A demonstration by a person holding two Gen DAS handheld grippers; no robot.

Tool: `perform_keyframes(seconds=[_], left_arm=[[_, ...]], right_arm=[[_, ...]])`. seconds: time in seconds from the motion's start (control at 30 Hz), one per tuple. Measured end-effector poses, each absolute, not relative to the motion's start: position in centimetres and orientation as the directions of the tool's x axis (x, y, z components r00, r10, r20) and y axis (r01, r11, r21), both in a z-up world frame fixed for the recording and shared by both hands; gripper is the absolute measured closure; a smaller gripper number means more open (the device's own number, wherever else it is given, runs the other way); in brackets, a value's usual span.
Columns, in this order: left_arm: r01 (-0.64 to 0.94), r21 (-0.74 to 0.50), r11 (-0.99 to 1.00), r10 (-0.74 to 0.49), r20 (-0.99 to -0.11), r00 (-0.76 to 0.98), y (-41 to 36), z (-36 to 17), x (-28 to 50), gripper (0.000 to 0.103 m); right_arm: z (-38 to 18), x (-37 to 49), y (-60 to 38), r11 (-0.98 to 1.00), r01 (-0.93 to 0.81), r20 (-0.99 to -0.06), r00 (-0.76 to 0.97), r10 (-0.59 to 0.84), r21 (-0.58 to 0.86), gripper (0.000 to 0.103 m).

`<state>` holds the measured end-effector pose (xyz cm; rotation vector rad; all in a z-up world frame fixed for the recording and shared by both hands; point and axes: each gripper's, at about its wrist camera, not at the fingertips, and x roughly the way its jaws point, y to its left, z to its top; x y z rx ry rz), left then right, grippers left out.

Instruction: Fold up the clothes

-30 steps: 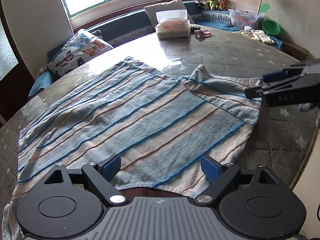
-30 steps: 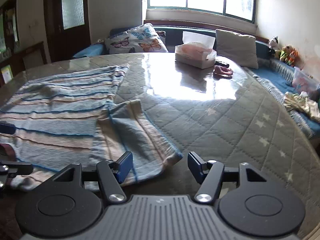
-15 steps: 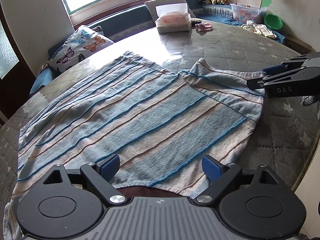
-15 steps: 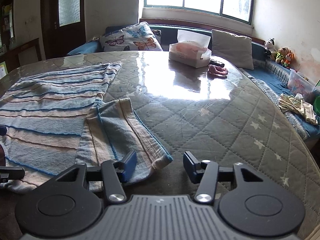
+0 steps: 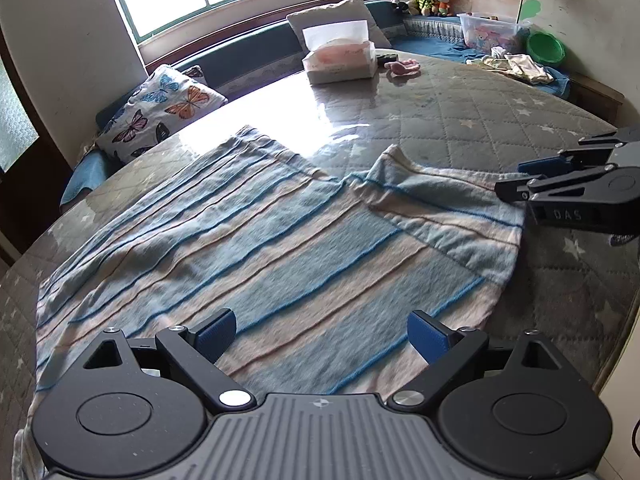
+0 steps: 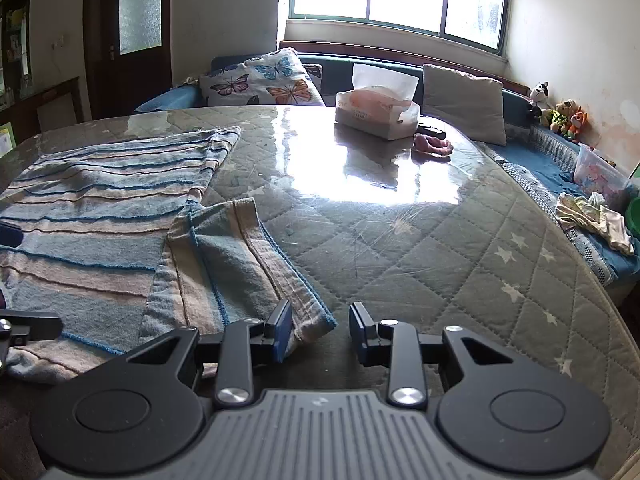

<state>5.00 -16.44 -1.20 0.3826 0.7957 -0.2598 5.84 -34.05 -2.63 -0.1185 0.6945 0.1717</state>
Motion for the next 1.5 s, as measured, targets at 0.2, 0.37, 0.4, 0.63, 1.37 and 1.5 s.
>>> perform_keyframes(seconds=[0.2,0.37,0.4,0.63,1.37,1.5], left_arm=[[0.375,0.231,0.898,-0.087,-0.741,0.666,-17.5,-1.6,5.9,0.008],[0.383,0.225,0.896,-0.093,-0.748,0.657,-18.1,-1.9,6.3,0.008],[0.384,0.225,0.896,-0.092,-0.75,0.655,-18.2,-2.0,6.3,0.008],[0.388,0.224,0.894,-0.092,-0.755,0.649,-18.6,-2.3,6.7,0.007],[0.391,0.209,0.896,-0.101,-0.762,0.639,-19.0,-2.5,7.3,0.0],[0.393,0.207,0.896,-0.104,-0.763,0.638,-19.1,-2.6,7.4,0.0]], right_arm=[[-2.7,6.0,-34.4,0.979,-0.2,-0.643,0.755,0.129,-0.039,0.072],[-2.7,6.0,-34.4,0.979,-0.201,-0.641,0.756,0.131,-0.037,0.073],[-2.7,6.0,-34.4,0.979,-0.201,-0.641,0.756,0.131,-0.037,0.073],[-2.7,6.1,-34.5,0.979,-0.202,-0.64,0.757,0.133,-0.036,0.077],[-2.4,6.1,-35.0,0.98,-0.197,-0.635,0.758,0.15,-0.004,0.075],[-2.5,6.2,-34.9,0.98,-0.2,-0.637,0.755,0.153,-0.001,0.074]])
